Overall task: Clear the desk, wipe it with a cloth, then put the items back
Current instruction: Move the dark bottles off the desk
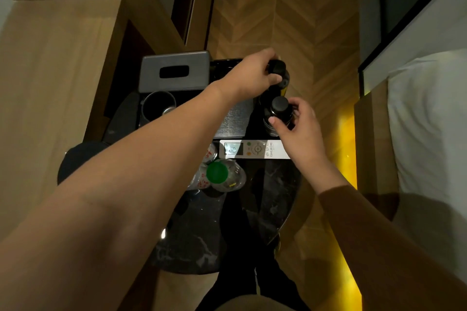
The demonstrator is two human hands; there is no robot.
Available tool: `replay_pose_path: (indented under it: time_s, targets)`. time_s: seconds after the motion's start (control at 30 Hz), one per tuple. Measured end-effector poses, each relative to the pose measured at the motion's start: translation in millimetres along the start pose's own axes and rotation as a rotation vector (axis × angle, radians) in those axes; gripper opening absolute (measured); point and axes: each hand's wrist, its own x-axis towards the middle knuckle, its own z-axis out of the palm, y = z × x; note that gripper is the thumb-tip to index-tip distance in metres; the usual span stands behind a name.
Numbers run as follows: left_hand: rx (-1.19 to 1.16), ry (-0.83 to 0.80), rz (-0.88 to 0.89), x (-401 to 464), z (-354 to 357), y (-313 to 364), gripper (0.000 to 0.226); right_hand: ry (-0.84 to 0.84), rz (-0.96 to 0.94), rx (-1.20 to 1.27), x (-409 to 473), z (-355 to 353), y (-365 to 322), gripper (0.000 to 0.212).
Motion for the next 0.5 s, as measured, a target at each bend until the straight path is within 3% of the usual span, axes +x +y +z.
replay_pose_path:
  time_s: [0.3,0.5]
  targets:
    - [0.134,-0.018,-0.014,-3,-3,3,0.032,-0.017,0.033,-0.033,-2,-3,-14,0.049]
    - [0.235,0.004,-0.053,-19,-12,9,0.047,0.001,-0.014,-0.161,-12,-10,-30,0.060]
